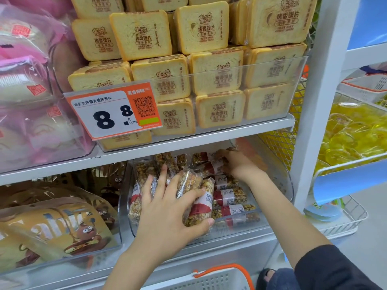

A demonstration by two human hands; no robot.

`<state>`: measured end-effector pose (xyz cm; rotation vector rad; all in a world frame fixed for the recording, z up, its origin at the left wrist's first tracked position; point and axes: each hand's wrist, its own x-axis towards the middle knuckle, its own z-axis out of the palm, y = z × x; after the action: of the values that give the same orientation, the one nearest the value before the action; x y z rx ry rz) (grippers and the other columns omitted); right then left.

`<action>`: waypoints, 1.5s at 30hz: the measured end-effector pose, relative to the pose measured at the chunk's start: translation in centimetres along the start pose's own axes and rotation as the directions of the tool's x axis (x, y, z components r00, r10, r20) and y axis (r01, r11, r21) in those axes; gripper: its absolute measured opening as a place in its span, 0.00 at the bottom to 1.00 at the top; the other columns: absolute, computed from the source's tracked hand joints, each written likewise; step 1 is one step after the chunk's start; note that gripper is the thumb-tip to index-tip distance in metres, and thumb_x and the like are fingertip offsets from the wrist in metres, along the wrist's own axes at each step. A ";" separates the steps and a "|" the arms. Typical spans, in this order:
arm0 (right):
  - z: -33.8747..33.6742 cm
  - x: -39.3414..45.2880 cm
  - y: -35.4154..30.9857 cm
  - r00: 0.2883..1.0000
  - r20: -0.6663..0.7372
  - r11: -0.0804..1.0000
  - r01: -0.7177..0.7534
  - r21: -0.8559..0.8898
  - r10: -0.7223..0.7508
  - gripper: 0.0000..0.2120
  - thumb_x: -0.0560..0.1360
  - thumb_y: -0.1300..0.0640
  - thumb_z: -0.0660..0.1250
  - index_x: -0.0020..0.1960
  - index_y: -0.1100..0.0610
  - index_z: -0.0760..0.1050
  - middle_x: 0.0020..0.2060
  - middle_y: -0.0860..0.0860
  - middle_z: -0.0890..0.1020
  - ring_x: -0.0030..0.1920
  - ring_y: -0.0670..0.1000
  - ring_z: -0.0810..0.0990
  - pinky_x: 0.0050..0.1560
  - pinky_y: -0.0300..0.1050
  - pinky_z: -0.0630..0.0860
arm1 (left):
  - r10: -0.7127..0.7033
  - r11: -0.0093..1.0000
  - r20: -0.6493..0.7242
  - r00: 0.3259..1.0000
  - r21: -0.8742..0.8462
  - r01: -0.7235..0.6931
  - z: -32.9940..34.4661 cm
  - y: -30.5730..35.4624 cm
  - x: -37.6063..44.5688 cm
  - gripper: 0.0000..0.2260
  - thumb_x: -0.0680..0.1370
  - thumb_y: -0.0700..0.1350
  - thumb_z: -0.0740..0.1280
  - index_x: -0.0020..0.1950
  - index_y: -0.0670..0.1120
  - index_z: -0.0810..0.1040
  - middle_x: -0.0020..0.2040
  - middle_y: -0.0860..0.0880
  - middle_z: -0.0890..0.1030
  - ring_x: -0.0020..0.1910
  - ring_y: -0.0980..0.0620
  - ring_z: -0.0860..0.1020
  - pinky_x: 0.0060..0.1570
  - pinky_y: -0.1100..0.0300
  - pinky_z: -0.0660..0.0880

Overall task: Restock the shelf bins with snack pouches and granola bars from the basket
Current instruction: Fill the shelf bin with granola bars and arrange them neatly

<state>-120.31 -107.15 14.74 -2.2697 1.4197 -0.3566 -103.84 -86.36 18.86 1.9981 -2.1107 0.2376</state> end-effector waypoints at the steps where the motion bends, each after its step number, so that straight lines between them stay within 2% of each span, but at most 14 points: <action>1: 0.1 0.2 0.1 1.000 0.008 1.000 0.007 -0.007 -0.007 0.21 0.74 0.66 0.66 0.64 0.50 0.71 0.59 0.54 0.71 0.57 0.58 0.75 0.56 0.48 0.75 | -0.004 1.000 0.005 1.000 0.003 0.004 0.0 0.0 0.0 0.24 0.69 0.74 0.53 0.59 0.67 0.73 0.68 0.45 0.73 0.74 0.40 0.60 0.69 0.43 0.47; 8: 0.8 0.3 -0.1 1.000 -0.024 0.984 -0.018 -0.175 0.014 0.24 0.75 0.63 0.64 0.68 0.51 0.63 0.61 0.56 0.69 0.55 0.60 0.76 0.50 0.52 0.77 | -0.007 1.000 -0.003 1.000 0.018 0.007 0.1 0.1 0.0 0.24 0.69 0.73 0.54 0.59 0.67 0.73 0.68 0.45 0.72 0.74 0.40 0.59 0.70 0.44 0.46; 12: 0.2 -0.9 -0.6 0.999 -0.034 0.999 -0.040 -0.006 0.040 0.25 0.73 0.61 0.68 0.67 0.50 0.63 0.67 0.54 0.67 0.61 0.59 0.73 0.51 0.51 0.76 | -0.011 1.000 -0.002 1.000 0.013 0.011 0.0 0.2 0.0 0.24 0.68 0.73 0.54 0.59 0.67 0.73 0.68 0.45 0.73 0.74 0.40 0.60 0.70 0.45 0.46; 15: -1.4 -3.4 -2.6 0.985 -0.160 0.977 0.088 0.195 -0.057 0.15 0.76 0.55 0.67 0.61 0.51 0.70 0.60 0.53 0.75 0.57 0.56 0.77 0.50 0.50 0.78 | -0.009 1.000 -0.004 1.000 0.014 0.009 0.0 0.2 -0.1 0.24 0.69 0.74 0.52 0.59 0.67 0.73 0.68 0.45 0.73 0.74 0.40 0.59 0.70 0.45 0.46; 17: -2.2 -5.6 -4.4 1.000 0.004 0.907 0.021 0.421 -0.025 0.14 0.78 0.46 0.63 0.59 0.52 0.71 0.52 0.52 0.80 0.46 0.53 0.81 0.43 0.47 0.80 | -0.012 1.000 -0.005 1.000 0.016 0.012 0.0 0.2 -0.1 0.25 0.69 0.74 0.51 0.60 0.67 0.73 0.68 0.45 0.73 0.74 0.40 0.59 0.70 0.44 0.46; 19: -2.0 -7.2 -5.8 0.928 0.371 0.799 -0.200 0.567 -0.031 0.22 0.78 0.40 0.59 0.64 0.54 0.69 0.53 0.54 0.81 0.41 0.52 0.83 0.39 0.45 0.80 | -0.009 0.999 0.003 1.000 0.031 0.008 0.0 0.2 0.0 0.27 0.69 0.75 0.49 0.60 0.66 0.73 0.67 0.44 0.74 0.73 0.39 0.61 0.70 0.44 0.47; 21: -1.4 -7.9 -6.2 0.876 0.478 0.680 -0.310 0.664 -0.068 0.24 0.79 0.41 0.58 0.67 0.56 0.68 0.53 0.56 0.80 0.37 0.51 0.83 0.34 0.42 0.79 | -0.003 0.999 0.003 1.000 0.044 0.003 0.0 0.2 0.0 0.29 0.69 0.76 0.46 0.61 0.66 0.73 0.67 0.44 0.74 0.73 0.39 0.62 0.69 0.44 0.48; 24: -1.1 -8.2 -5.8 0.897 0.441 0.534 -0.358 0.766 -0.031 0.17 0.79 0.49 0.64 0.63 0.57 0.71 0.46 0.57 0.79 0.35 0.50 0.78 0.31 0.39 0.77 | -0.004 1.000 0.021 1.000 0.024 0.003 -0.3 0.2 0.0 0.33 0.67 0.78 0.44 0.62 0.66 0.72 0.67 0.44 0.73 0.73 0.39 0.61 0.69 0.43 0.48; 27: -1.7 -8.7 -5.7 0.892 0.450 0.523 -0.401 0.752 0.037 0.12 0.77 0.54 0.67 0.58 0.58 0.75 0.46 0.56 0.80 0.37 0.51 0.79 0.32 0.39 0.78 | 0.004 1.000 0.054 0.999 0.003 -0.004 -0.5 0.1 -0.1 0.36 0.65 0.80 0.44 0.64 0.66 0.70 0.69 0.43 0.72 0.74 0.39 0.59 0.70 0.43 0.46; 31: -4.9 -8.4 -3.7 0.918 0.169 0.424 -0.321 0.847 0.358 0.09 0.75 0.61 0.67 0.51 0.60 0.69 0.47 0.56 0.79 0.43 0.52 0.82 0.39 0.44 0.82 | 0.010 1.000 0.031 0.999 0.009 -0.011 -0.9 0.1 -0.3 0.38 0.64 0.79 0.34 0.69 0.70 0.60 0.76 0.45 0.59 0.77 0.44 0.44 0.72 0.45 0.37; 36: -5.1 -7.2 -1.5 0.893 -0.129 0.693 -0.236 0.681 0.431 0.13 0.73 0.64 0.67 0.56 0.59 0.70 0.50 0.56 0.76 0.52 0.60 0.80 0.49 0.57 0.81 | 0.000 0.999 0.045 0.999 0.035 -0.002 -0.5 0.1 -0.1 0.29 0.71 0.75 0.43 0.65 0.68 0.68 0.71 0.43 0.70 0.75 0.41 0.55 0.71 0.45 0.44; 41: -3.5 -5.0 -1.8 0.865 0.055 0.545 -0.363 0.756 0.499 0.20 0.76 0.66 0.64 0.65 0.58 0.64 0.60 0.56 0.72 0.60 0.60 0.75 0.44 0.47 0.81 | 0.003 0.998 0.012 1.000 0.069 -0.004 -0.1 0.0 0.0 0.26 0.71 0.74 0.48 0.64 0.67 0.69 0.69 0.43 0.72 0.74 0.40 0.59 0.70 0.44 0.47; 43: -2.7 -4.2 -1.7 0.863 0.140 0.584 -0.439 0.683 0.485 0.20 0.77 0.65 0.64 0.67 0.59 0.64 0.61 0.57 0.73 0.59 0.59 0.77 0.36 0.42 0.81 | 0.007 0.998 0.004 1.000 0.066 -0.007 -0.1 -0.1 -0.1 0.25 0.71 0.74 0.49 0.64 0.68 0.68 0.69 0.43 0.72 0.74 0.40 0.58 0.70 0.44 0.46; 45: -1.6 -3.7 -1.5 0.862 0.183 0.682 -0.490 0.543 0.473 0.22 0.77 0.64 0.65 0.68 0.60 0.63 0.58 0.58 0.75 0.55 0.59 0.79 0.38 0.46 0.82 | 0.006 0.998 -0.002 1.000 0.060 -0.006 0.0 -0.2 -0.1 0.25 0.71 0.73 0.49 0.64 0.67 0.69 0.68 0.43 0.72 0.74 0.39 0.59 0.70 0.44 0.47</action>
<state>-121.41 -103.62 16.89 -1.3459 1.5660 -0.4947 -103.69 -86.29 18.79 2.0235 -2.1333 0.3068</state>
